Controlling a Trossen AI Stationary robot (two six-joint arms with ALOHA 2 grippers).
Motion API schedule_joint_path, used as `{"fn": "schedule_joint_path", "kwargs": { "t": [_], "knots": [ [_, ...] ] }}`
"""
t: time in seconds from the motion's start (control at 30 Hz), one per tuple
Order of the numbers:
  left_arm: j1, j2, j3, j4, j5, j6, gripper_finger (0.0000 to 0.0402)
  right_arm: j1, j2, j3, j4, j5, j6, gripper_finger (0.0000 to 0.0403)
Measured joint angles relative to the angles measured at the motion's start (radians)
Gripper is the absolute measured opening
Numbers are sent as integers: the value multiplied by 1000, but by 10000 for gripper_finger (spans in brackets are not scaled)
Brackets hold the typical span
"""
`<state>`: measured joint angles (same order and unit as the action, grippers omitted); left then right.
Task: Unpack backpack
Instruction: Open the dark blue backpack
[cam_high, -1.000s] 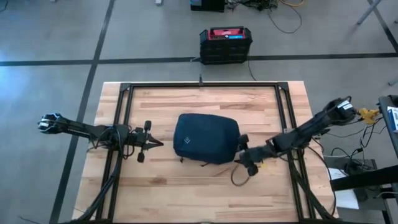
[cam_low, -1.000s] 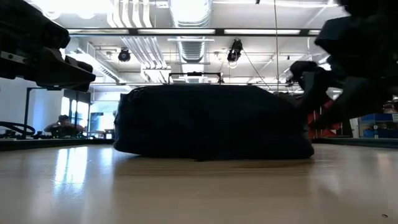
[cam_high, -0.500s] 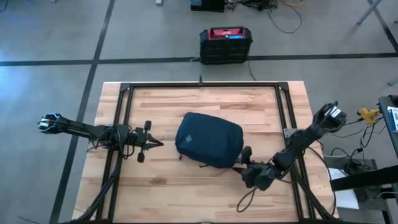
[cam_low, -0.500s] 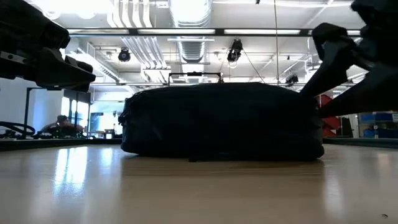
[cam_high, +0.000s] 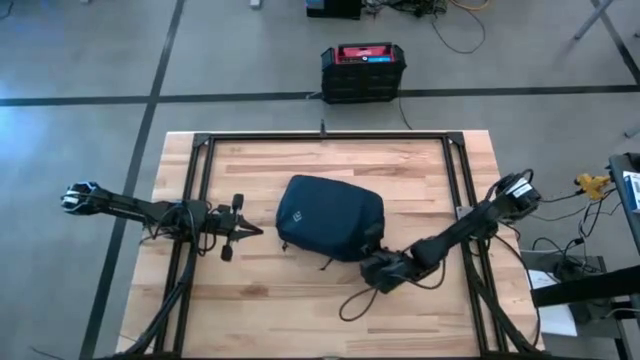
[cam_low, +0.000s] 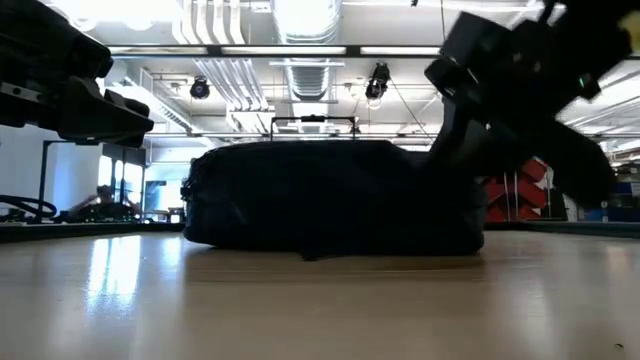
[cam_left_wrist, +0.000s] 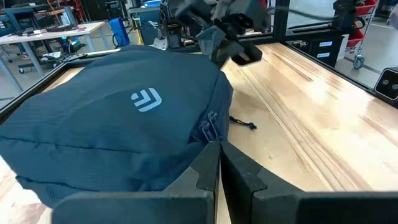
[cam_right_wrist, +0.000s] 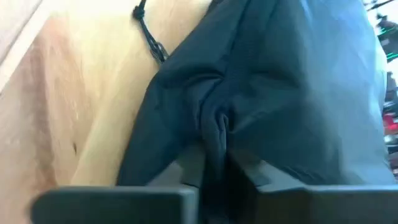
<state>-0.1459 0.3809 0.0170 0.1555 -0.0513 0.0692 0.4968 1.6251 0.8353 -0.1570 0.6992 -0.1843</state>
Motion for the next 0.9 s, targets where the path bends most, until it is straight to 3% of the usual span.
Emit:
{"fn": "schedule_joint_path", "kwargs": {
  "t": [0.13, 0.27, 0.4, 0.53, 0.7, 0.8, 0.9],
  "knots": [
    [0, -1, 0, 21, -1, 0, 0, -1, -82, 79, -228, 5, 64, 16],
    [-2, -1, 0, 11, 11, -3, 0, -3, -192, 104, -394, 89, 145, 5],
    [-2, -1, 0, 10, 15, -3, 0, -2, -303, 80, -583, 163, 350, 3],
    [-2, -1, 0, 12, 15, -3, 0, 3, -373, 19, -694, 121, 599, 2],
    [-2, 0, 0, 41, -13, 44, 0, 55, -343, -42, -570, -71, 756, 1],
    [-2, 0, 0, 120, -2, -127, 0, 82, -267, -44, -377, -139, 764, 1],
    [-2, 0, 0, 214, 8, -298, 0, 85, -173, -25, -131, -185, 660, 0]
  ]
}}
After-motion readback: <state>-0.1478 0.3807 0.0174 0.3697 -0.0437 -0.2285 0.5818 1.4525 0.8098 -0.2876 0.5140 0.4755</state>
